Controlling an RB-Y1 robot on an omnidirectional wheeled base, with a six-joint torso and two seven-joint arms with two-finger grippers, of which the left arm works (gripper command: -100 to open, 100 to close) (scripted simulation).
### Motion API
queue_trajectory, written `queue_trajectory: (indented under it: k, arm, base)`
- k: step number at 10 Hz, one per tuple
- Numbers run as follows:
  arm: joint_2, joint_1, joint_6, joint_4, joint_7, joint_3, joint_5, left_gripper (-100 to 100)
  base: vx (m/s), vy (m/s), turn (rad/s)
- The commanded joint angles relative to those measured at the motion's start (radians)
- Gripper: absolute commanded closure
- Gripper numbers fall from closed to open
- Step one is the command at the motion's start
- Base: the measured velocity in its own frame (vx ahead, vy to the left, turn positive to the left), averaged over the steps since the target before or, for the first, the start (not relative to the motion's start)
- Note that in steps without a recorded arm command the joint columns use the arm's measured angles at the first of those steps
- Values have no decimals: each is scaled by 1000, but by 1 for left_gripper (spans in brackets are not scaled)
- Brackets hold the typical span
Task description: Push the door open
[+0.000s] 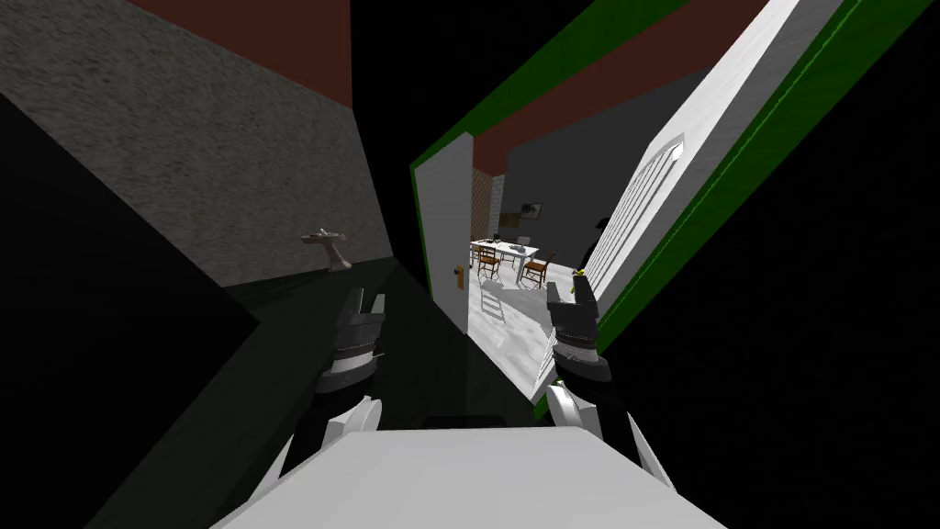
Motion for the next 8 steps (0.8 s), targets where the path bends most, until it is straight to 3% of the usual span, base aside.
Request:
queue_trajectory:
  k: [1, 8]
  arm:
    - [11, -22, 12, 34, 6, -13, -2, -100]
    - [52, -139, 77, 217, 42, -85, -11, -100]
  base:
    - [73, 68, -87]
    - [147, 109, -121]
